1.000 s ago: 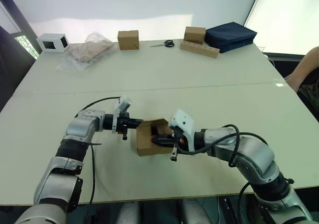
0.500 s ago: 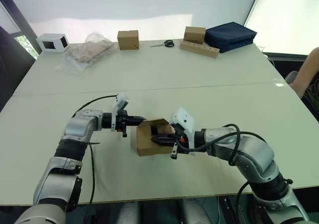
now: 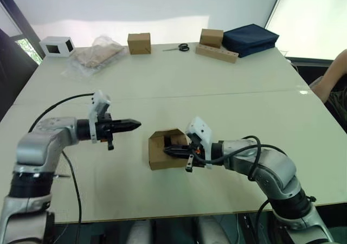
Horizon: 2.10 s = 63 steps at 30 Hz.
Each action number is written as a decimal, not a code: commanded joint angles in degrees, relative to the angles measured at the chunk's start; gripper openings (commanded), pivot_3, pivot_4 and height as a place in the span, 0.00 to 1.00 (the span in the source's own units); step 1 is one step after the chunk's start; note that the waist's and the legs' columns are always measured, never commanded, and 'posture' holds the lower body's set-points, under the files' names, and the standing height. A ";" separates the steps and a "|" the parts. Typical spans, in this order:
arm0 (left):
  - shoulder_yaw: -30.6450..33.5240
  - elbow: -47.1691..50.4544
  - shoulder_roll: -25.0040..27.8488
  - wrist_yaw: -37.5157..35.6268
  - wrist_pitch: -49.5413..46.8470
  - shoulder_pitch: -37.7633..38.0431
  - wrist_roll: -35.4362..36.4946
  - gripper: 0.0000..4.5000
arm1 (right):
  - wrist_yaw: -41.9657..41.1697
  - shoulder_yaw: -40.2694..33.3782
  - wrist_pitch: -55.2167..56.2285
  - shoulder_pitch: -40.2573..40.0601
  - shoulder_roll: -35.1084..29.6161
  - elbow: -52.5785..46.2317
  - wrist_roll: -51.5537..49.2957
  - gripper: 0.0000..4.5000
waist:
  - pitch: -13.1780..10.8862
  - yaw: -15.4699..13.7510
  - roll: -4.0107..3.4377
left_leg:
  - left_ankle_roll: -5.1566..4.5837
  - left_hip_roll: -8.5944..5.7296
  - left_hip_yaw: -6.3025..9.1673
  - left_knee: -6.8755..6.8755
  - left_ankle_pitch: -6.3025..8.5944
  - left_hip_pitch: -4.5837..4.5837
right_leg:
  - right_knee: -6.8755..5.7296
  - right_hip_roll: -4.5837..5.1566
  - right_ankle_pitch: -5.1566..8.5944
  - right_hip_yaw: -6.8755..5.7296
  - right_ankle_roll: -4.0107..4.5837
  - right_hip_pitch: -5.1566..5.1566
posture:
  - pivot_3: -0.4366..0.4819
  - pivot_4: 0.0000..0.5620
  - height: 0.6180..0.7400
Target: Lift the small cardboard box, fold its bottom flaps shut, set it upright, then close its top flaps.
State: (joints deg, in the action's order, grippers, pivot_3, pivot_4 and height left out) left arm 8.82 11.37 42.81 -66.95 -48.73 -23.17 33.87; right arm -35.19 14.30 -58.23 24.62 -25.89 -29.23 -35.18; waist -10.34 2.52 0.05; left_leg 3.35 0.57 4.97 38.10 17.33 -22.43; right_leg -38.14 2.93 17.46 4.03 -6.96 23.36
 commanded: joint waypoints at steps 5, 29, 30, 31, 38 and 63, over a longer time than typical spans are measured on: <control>2.31 15.49 2.04 4.92 -4.71 8.67 7.62 0.01 | -1.41 -0.50 0.86 -0.04 0.06 -1.04 -1.05 0.00 | 0.00 -0.13 0.00 | 0.01 0.00 0.00 -0.01 0.00 0.01 | 0.01 0.00 0.00 -0.01 0.00 -0.02 | 0.48 0.27 1.00; -8.50 12.20 0.34 9.14 4.84 10.72 2.36 0.01 | -9.97 -10.32 3.15 3.63 -3.13 -0.69 -8.89 0.00 | 0.00 -0.12 0.00 | 0.00 -0.01 -0.04 -0.02 0.00 0.01 | 0.04 0.00 0.00 -0.01 0.01 -0.03 | 0.48 0.27 1.00; -8.71 12.13 0.41 9.02 5.09 10.63 2.31 0.01 | -10.46 -11.86 3.26 5.21 -3.14 0.73 -9.99 0.00 | 0.00 -0.10 0.00 | 0.00 -0.01 -0.03 -0.02 0.00 0.02 | 0.04 -0.01 0.00 -0.01 0.01 -0.03 | 0.48 0.27 1.00; -8.89 12.07 0.47 8.91 5.28 10.52 2.25 0.01 | -10.56 -13.19 3.42 6.74 -2.82 2.29 -10.82 0.00 | 0.00 -0.08 0.00 | 0.00 -0.01 -0.03 -0.03 0.00 0.03 | 0.03 -0.02 0.00 -0.01 0.01 -0.03 | 0.48 0.27 1.00; -9.00 11.89 0.89 8.43 5.77 9.75 2.61 0.01 | -9.78 -11.63 8.21 17.99 -1.04 17.75 -4.26 0.00 | 0.00 -0.10 -0.01 | 0.00 0.00 -0.05 -0.05 0.00 0.04 | 0.04 -0.03 0.00 0.00 0.01 -0.02 | 0.48 0.27 1.00; -8.65 13.02 3.49 7.85 6.56 10.59 2.98 0.00 | -19.23 -5.83 2.88 19.41 -1.31 21.87 -3.29 0.32 | -0.01 0.00 -0.02 | -0.01 0.00 -0.07 -0.08 0.00 0.02 | 0.04 -0.01 0.00 0.01 0.01 0.01 | 0.48 0.27 1.00</control>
State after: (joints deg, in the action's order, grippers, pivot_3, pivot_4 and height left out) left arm -0.26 23.21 46.12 -59.44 -43.00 -13.06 36.88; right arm -54.86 11.38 -54.49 43.23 -27.66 -5.98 -36.23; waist -10.35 2.52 0.03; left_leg 3.35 0.57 4.90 38.02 17.33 -22.41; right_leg -38.09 2.92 17.46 4.04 -6.95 23.38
